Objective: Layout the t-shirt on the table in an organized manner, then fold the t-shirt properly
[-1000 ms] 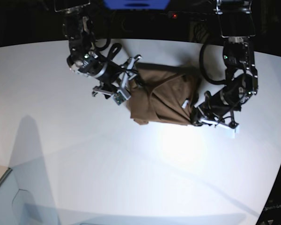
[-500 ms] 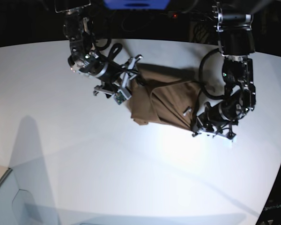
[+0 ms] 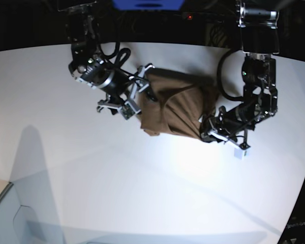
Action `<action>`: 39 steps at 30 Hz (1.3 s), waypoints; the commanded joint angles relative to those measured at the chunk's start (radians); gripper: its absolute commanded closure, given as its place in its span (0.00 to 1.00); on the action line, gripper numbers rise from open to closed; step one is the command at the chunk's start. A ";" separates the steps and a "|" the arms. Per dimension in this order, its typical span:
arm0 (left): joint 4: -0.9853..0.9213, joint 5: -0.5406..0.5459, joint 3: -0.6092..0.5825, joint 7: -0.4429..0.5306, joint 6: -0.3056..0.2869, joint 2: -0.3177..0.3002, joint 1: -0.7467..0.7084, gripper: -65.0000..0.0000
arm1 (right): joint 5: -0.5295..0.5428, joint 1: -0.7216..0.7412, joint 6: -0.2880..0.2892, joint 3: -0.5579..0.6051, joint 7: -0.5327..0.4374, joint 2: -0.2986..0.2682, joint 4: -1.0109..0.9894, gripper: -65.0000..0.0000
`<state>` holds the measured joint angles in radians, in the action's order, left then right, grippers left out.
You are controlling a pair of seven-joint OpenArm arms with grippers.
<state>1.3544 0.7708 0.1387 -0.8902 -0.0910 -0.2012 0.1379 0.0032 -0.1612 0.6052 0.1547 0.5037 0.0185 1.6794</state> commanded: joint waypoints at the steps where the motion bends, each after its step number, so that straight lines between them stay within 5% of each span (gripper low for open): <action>1: 0.030 0.017 0.003 0.015 -0.006 -0.007 0.022 0.76 | 0.016 0.004 0.005 0.000 -0.021 0.004 0.035 0.48; 9: 0.125 0.036 0.083 -0.017 -0.013 -0.010 -0.021 0.25 | 0.016 -0.059 0.005 0.000 -0.021 0.005 0.198 0.48; 15: 0.282 0.118 0.206 -0.099 -0.014 -0.008 -0.162 0.10 | 0.017 -0.114 0.005 -0.066 -0.024 0.004 0.252 0.48; 20: 0.250 0.115 0.163 -0.094 -0.014 0.003 -0.202 0.09 | 0.017 -0.127 0.005 -0.086 -0.024 0.004 0.250 0.48; 24: 0.193 0.112 0.042 0.003 -0.006 -0.011 -0.174 0.09 | 0.017 -0.128 0.005 -0.086 -0.021 0.004 0.248 0.48; 34: 0.119 -0.167 -0.176 0.046 -0.013 -0.020 -0.083 0.09 | 0.016 -0.146 0.005 -0.140 -0.024 0.004 0.253 0.48; 39: -0.014 -0.210 -0.331 0.053 -0.014 -0.020 0.013 0.28 | 0.017 -0.171 0.005 -0.286 -0.026 0.005 0.295 0.48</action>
<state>1.3342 0.5579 -0.1951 -0.8181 -0.1070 -0.2180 0.1478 0.0055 -0.3271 0.6060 -0.1333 0.4927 0.0227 1.9572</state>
